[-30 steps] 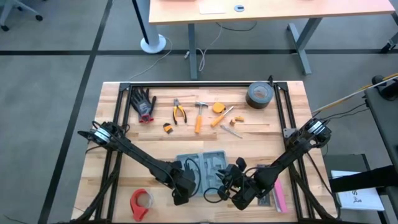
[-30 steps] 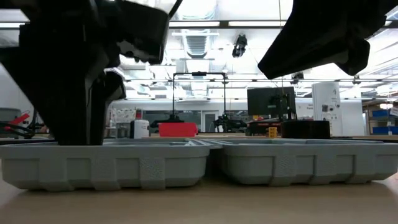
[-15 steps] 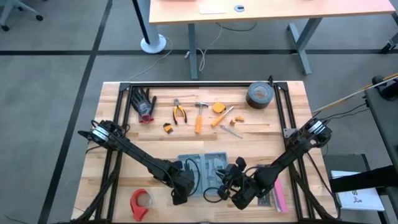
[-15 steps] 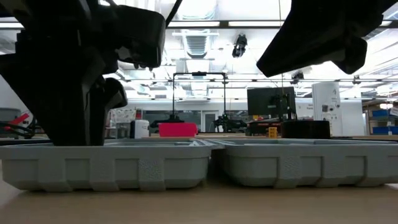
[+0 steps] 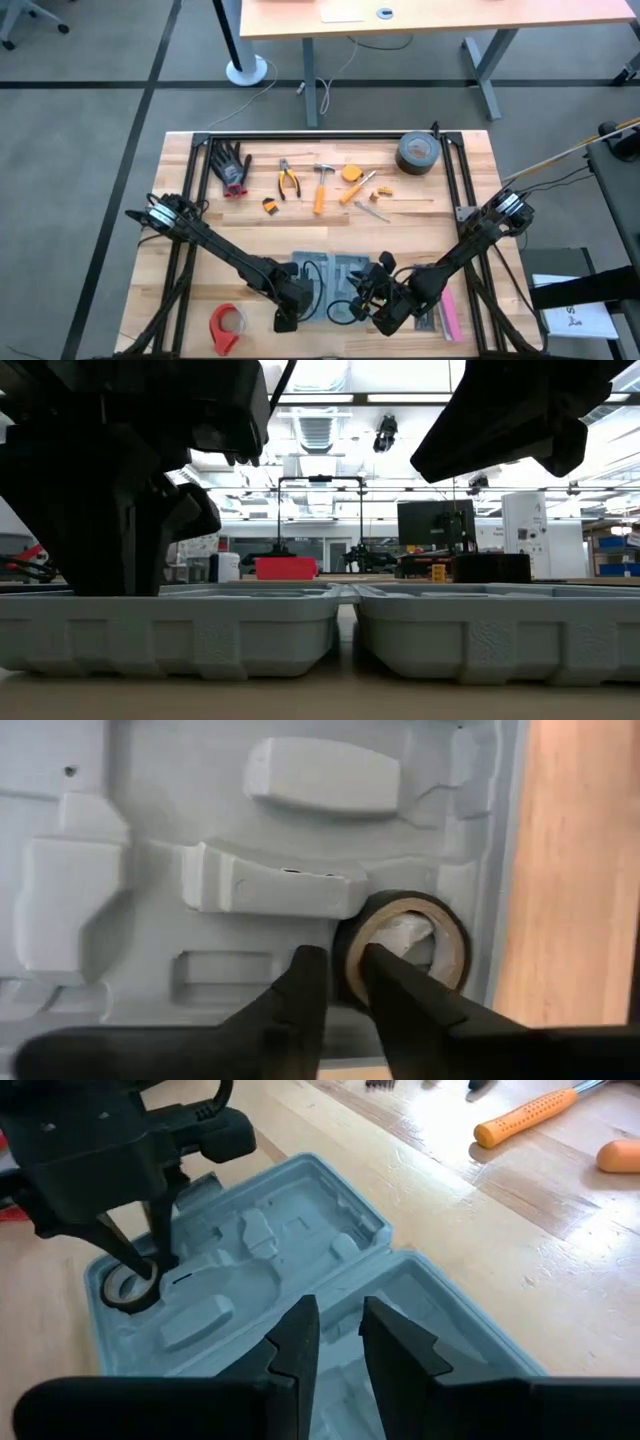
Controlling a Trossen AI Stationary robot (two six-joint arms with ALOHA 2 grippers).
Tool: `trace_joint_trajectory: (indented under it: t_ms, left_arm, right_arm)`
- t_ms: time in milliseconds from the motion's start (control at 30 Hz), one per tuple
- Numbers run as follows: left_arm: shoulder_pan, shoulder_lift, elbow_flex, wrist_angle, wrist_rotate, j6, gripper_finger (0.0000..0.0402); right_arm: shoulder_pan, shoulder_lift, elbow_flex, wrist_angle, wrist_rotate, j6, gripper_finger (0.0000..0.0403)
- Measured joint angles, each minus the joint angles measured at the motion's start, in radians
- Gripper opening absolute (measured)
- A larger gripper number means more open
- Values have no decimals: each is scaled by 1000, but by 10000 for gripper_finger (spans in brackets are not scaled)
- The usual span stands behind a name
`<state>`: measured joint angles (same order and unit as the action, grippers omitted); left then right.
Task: Prefit tool cases
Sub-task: Remove the electrical tape from the gray tool box
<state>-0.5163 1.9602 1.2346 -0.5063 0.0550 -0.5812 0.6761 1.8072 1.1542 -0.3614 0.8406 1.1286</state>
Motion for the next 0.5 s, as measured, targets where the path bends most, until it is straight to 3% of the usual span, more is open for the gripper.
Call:
trace_joint_trajectory:
  t_ms: [133,300,500]
  left_arm:
    - [0,-1,0,-2,-1,-5,14]
    - [1,1,41,-48,5,6,14]
    - [2,10,148,-217,-1,50,6]
  right_arm:
    - [-1,0,0,0,0,-1,53]
    - [-1,0,0,0,0,-2,44]
    - [-1,0,0,0,0,3,50]
